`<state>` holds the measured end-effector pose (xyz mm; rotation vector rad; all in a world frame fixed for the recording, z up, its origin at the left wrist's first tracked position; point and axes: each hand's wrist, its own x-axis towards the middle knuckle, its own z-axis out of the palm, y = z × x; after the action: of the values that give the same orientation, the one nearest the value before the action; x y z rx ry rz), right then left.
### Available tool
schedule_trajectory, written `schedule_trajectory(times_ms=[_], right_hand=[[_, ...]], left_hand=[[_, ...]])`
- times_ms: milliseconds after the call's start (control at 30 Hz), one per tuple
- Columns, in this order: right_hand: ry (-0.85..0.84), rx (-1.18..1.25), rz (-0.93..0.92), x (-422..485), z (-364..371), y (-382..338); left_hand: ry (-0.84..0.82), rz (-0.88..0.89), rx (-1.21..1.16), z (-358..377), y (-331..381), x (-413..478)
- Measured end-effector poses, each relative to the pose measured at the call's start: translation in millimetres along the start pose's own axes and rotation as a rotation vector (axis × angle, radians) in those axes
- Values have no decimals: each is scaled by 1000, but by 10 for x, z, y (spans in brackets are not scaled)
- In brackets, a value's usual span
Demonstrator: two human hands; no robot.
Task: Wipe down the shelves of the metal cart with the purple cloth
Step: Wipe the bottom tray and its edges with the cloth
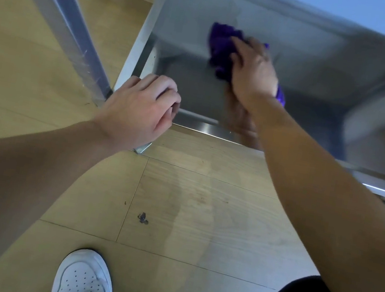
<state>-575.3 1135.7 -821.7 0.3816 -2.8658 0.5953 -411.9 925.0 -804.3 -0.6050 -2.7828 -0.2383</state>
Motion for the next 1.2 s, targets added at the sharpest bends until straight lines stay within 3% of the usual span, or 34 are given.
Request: schedule_trajectory(times_ms=[133, 200, 367, 433, 600, 833, 1000, 1133, 1200], right_hand=[[25, -59, 254, 8, -89, 111], [0, -64, 174, -34, -34, -167], [-155, -35, -251, -290, 150, -883], [-184, -39, -318, -365, 151, -912], [-227, -69, -384, -513, -38, -555], [-166, -135, -145, -782, -103, -582], [-244, -41, -370, -484, 110, -1140], [-295, 21, -330, -181, 208, -1328], [-326, 11, -420, -270, 153, -1249]], left_hand=[[-12, -17, -34, -77, -75, -229], [-37, -20, -30, -103, -144, -323], [-11, -42, 20, -156, -184, -351], [2, -42, 18, -185, -154, -271], [-52, 22, -3, -228, -80, -114], [-137, 65, -22, -263, -60, -537], [-168, -34, -23, -208, -8, -618], [-188, -52, -6, -203, -73, -633], [-195, -72, -1, -209, -102, -623]])
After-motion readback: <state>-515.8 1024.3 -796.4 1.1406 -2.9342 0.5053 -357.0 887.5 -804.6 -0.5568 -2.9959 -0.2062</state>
